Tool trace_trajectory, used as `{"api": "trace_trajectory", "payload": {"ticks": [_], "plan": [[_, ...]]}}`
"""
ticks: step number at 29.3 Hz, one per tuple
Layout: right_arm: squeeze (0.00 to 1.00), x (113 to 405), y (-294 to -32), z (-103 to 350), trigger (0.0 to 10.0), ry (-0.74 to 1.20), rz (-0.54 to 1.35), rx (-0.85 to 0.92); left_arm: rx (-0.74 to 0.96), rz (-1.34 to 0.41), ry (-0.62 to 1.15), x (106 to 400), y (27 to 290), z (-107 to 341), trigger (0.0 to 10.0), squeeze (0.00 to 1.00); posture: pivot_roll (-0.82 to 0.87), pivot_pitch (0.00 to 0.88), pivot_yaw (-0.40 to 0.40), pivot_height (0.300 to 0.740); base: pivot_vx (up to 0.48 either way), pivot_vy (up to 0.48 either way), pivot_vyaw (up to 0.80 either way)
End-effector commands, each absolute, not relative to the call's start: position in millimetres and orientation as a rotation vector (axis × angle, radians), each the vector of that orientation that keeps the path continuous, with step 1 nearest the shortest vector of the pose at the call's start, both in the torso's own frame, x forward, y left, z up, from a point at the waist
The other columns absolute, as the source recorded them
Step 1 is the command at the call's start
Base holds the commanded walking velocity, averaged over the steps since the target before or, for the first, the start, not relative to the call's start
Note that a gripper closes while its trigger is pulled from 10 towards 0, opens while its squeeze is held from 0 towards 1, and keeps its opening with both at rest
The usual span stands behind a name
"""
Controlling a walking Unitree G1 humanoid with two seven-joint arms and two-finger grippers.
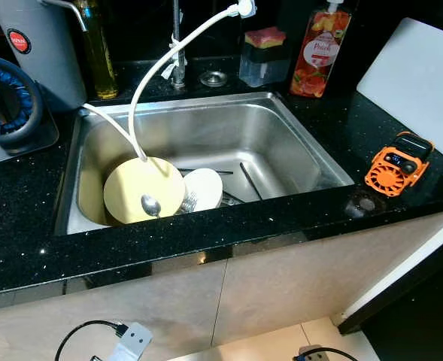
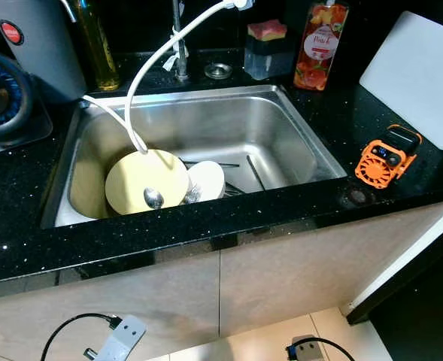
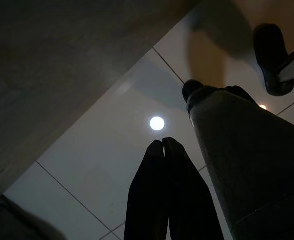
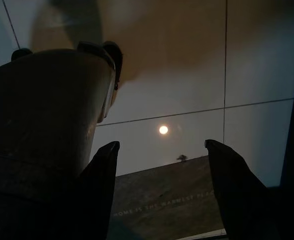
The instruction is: Kitchen organization
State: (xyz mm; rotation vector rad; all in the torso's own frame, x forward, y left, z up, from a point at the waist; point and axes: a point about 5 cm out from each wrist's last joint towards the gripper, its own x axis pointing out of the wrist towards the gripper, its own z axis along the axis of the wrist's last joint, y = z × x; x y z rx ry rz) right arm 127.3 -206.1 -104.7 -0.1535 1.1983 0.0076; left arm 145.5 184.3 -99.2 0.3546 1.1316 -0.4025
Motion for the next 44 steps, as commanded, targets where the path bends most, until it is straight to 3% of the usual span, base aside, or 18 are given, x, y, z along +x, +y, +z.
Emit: {"api": "trace_trajectory", "payload": {"ticks": [1,18,39,44], "plan": [[0.0,122.7,-205.9,-106.3,10.0,1.218,-0.016,-0.129,0.323,-0.496,1.332,91.6,170.4,-117.0,10.0,0.0,0.04,0.065,-0.041,0.74,0.0,0.0,0.0],[0.0,119.6,-202.8,-107.8,10.0,1.227,-0.044,-0.107,0.406,-0.542,1.337,90.9,174.9,-116.9,10.0,0.0,-0.02,0.053,0.008,0.74,0.0,0.0,0.0],[0.0,122.0,-201.3,-107.3,10.0,1.223,-0.012,-0.146,0.446,-0.527,1.337,92.6,177.8,-116.6,10.0,0.0,0.0,0.016,-0.004,0.74,0.0,0.0,0.0],[0.0,123.5,-200.3,-107.1,10.0,1.224,0.007,-0.159,0.443,-0.499,1.329,94.3,179.3,-116.3,10.0,0.0,0.04,0.013,-0.014,0.74,-0.323,0.0,0.0]]}}
